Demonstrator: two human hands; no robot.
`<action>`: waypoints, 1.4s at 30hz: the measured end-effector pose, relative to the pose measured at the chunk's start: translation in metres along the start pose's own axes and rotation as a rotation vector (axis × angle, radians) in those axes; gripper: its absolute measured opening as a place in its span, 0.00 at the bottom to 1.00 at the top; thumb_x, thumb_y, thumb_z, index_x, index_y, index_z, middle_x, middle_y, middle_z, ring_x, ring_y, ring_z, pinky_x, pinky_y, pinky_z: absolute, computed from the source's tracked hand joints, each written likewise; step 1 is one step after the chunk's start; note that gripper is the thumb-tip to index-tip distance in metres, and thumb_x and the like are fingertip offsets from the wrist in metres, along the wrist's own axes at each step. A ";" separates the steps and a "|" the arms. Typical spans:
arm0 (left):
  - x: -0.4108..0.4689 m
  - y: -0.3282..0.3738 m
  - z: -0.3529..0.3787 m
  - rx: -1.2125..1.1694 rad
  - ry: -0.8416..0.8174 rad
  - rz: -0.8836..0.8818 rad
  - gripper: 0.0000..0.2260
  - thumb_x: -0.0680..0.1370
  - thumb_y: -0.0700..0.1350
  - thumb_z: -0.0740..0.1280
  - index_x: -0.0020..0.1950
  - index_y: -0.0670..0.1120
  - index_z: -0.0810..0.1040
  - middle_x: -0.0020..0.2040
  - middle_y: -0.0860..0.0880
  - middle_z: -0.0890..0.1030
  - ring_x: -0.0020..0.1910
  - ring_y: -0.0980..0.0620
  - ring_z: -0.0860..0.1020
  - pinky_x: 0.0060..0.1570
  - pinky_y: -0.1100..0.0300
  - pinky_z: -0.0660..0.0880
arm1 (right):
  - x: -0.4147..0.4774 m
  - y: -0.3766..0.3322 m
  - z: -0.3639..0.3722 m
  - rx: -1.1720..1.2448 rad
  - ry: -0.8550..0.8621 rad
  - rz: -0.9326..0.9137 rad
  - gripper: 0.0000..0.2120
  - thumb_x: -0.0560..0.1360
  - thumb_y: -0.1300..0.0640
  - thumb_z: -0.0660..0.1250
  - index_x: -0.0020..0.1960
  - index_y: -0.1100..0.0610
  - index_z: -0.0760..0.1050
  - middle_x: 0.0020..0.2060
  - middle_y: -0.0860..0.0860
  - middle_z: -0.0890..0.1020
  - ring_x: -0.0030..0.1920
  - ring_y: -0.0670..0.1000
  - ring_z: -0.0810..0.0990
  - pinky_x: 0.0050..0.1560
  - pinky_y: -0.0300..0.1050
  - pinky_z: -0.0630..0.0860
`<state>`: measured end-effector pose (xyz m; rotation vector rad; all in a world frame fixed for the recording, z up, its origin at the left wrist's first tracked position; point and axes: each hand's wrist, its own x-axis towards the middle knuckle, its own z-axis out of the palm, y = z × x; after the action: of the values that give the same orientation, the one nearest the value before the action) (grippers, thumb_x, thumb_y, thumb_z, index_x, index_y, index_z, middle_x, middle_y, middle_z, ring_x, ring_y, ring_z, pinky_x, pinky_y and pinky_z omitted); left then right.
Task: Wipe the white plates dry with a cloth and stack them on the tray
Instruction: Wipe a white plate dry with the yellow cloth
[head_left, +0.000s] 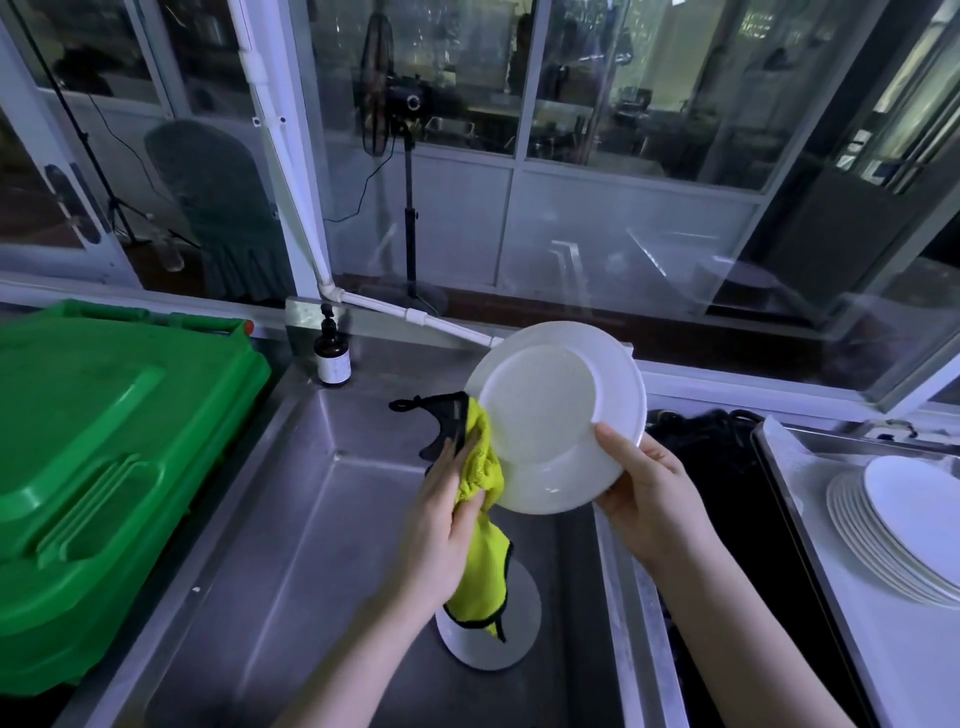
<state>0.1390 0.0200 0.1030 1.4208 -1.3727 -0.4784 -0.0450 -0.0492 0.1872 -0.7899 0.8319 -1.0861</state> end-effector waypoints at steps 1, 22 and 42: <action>0.001 -0.004 -0.002 0.006 0.016 -0.051 0.23 0.81 0.39 0.62 0.74 0.53 0.65 0.72 0.45 0.73 0.70 0.45 0.72 0.66 0.58 0.68 | 0.000 -0.001 0.000 0.007 -0.003 0.000 0.09 0.72 0.58 0.69 0.48 0.58 0.87 0.51 0.59 0.86 0.49 0.55 0.86 0.42 0.46 0.83; -0.016 0.012 0.016 0.256 -0.045 0.264 0.28 0.79 0.39 0.62 0.79 0.51 0.61 0.79 0.60 0.54 0.79 0.52 0.53 0.74 0.53 0.59 | 0.009 0.002 0.010 0.177 0.150 0.000 0.10 0.79 0.60 0.66 0.58 0.63 0.78 0.53 0.61 0.85 0.49 0.55 0.86 0.43 0.46 0.84; 0.032 0.018 -0.009 0.207 -0.133 0.097 0.23 0.81 0.39 0.63 0.76 0.50 0.66 0.77 0.53 0.62 0.78 0.51 0.57 0.76 0.51 0.57 | -0.010 0.013 -0.007 -0.010 0.010 0.084 0.12 0.70 0.57 0.71 0.50 0.63 0.84 0.48 0.62 0.86 0.45 0.57 0.86 0.40 0.47 0.83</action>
<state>0.1466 -0.0009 0.1330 1.5008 -1.6290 -0.3817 -0.0483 -0.0370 0.1744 -0.7520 0.8729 -1.0125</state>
